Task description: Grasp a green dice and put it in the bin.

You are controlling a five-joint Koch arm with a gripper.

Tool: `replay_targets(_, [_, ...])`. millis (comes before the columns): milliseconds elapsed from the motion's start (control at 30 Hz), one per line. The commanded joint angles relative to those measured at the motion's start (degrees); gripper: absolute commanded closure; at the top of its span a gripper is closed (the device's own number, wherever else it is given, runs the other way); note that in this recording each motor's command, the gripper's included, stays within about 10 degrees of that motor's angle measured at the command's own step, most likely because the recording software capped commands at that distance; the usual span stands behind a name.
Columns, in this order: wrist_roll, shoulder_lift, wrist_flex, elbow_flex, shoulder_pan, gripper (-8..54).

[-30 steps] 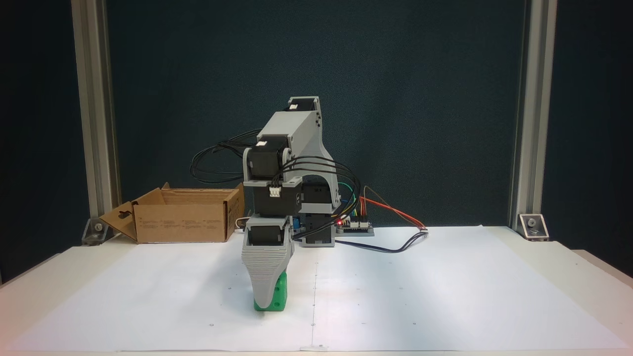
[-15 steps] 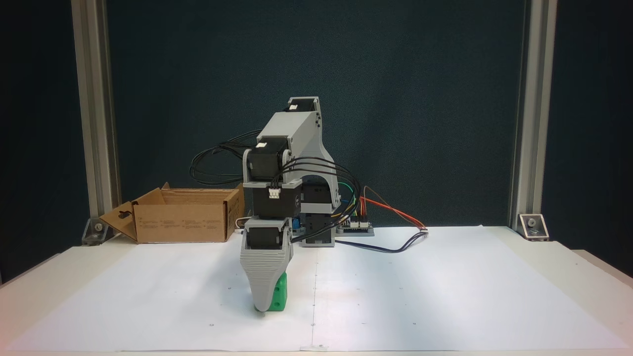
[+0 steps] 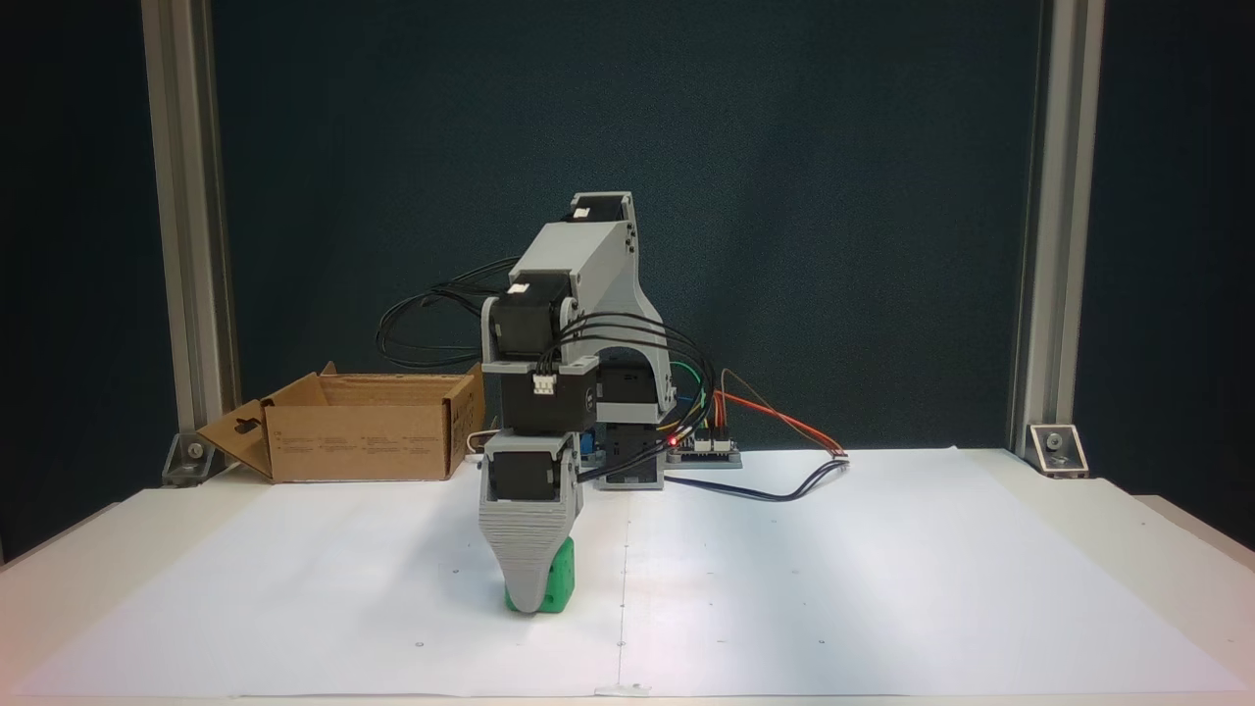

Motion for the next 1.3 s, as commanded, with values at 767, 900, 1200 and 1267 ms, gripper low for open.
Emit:
replay_targets(767, [-1.41, 32.61, 11.25, -2.20, 8.26, 34.0])
replay_targets(900, [-6.50, 35.51, 14.85, -2.20, 21.88, 34.0])
replay_targets(1200, [-18.46, 36.12, 15.03, -4.75, 59.04, 34.0])
replay_targets(1267, [-21.36, 35.42, 13.89, -6.59, 67.32, 34.0])
